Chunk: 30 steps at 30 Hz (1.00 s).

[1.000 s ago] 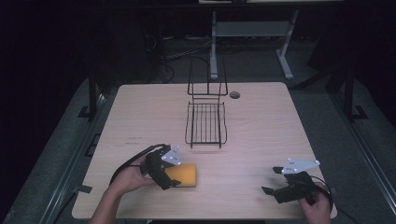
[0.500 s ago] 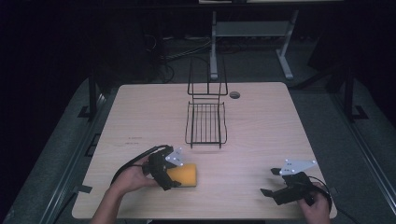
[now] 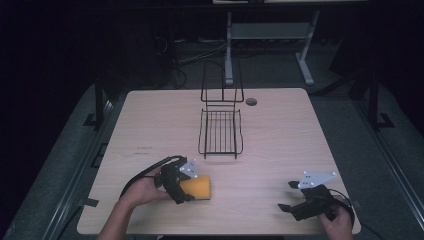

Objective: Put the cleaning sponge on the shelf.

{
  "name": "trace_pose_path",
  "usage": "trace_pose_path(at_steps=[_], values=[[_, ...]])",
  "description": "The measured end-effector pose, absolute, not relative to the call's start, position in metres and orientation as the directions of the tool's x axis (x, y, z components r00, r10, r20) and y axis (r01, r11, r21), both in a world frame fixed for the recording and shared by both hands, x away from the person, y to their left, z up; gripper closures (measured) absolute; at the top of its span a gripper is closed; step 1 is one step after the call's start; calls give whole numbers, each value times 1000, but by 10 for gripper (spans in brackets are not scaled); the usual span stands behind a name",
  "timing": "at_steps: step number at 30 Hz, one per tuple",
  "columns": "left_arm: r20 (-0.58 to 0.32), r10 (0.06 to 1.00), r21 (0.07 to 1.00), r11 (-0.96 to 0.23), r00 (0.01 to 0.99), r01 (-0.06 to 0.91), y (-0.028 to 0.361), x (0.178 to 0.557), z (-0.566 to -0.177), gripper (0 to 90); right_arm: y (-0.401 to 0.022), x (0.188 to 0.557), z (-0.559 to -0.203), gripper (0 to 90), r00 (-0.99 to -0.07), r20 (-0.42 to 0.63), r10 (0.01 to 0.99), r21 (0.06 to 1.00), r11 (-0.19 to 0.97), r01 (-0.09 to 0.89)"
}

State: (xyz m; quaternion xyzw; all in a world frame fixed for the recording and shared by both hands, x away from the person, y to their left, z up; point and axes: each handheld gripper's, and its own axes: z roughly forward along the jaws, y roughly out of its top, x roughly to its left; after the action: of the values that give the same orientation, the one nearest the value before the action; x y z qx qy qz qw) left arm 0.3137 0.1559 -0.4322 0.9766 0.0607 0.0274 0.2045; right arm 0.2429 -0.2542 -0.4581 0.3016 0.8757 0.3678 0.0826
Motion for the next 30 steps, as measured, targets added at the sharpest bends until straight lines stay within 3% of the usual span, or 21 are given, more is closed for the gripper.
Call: trace_pose_path(at_steps=[21, 30], values=[[15, 132, 398, -910, 991, 115, 150, 316, -439, 169, -254, 243, -459, 138, -808, 78, 584, 690, 553, 466], [19, 135, 395, -911, 991, 116, 150, 316, -438, 210, -255, 243, -459, 138, -809, 76, 582, 691, 554, 464]])
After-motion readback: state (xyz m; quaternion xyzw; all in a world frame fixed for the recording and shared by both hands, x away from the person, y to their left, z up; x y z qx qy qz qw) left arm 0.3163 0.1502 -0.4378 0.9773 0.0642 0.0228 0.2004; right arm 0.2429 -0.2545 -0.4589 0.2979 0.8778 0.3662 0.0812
